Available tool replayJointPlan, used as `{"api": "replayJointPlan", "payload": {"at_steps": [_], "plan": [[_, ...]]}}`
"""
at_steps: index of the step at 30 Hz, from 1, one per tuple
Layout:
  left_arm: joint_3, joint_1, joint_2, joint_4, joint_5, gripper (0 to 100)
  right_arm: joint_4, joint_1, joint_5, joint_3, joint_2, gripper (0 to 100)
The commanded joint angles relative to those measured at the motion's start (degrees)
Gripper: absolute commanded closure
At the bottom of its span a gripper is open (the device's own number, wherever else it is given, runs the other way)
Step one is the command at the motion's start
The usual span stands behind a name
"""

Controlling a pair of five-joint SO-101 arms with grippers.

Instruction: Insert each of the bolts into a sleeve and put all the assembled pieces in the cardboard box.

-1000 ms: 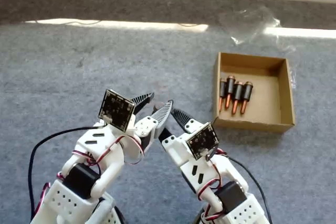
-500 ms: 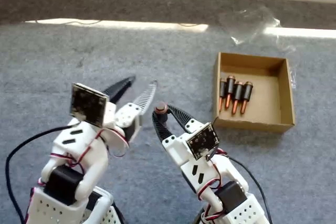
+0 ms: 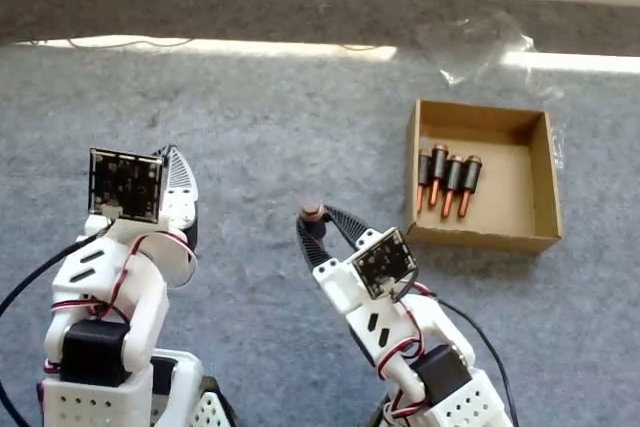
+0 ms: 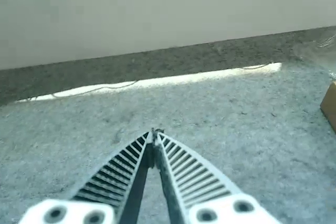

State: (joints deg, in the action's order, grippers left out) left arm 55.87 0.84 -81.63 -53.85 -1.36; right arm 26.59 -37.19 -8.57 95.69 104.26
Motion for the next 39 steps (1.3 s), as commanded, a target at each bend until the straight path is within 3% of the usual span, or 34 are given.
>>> {"api": "replayJointPlan", "payload": {"at_steps": [1, 10, 14, 27, 39], "plan": [[0.0, 3.8, -2.3, -1.7, -0.5, 100, 0.5, 5.1, -0.7, 3.4, 0.7, 99.5], [13.2, 4.2, -23.2, -1.7, -0.6, 100, 12.1, 8.7, -0.6, -8.6, 0.4, 99.5], [16.1, 4.2, -23.1, -2.3, -0.6, 100, 14.2, 9.1, -0.7, -12.8, 0.1, 99.5], [32.2, 4.3, -22.9, -2.5, -0.6, 99, 24.6, 21.3, -0.8, -33.5, -0.7, 99.4], [41.3, 4.2, -22.7, -4.1, -0.4, 99, 25.3, 33.1, -0.8, -53.4, -36.8, 99.4]]}}
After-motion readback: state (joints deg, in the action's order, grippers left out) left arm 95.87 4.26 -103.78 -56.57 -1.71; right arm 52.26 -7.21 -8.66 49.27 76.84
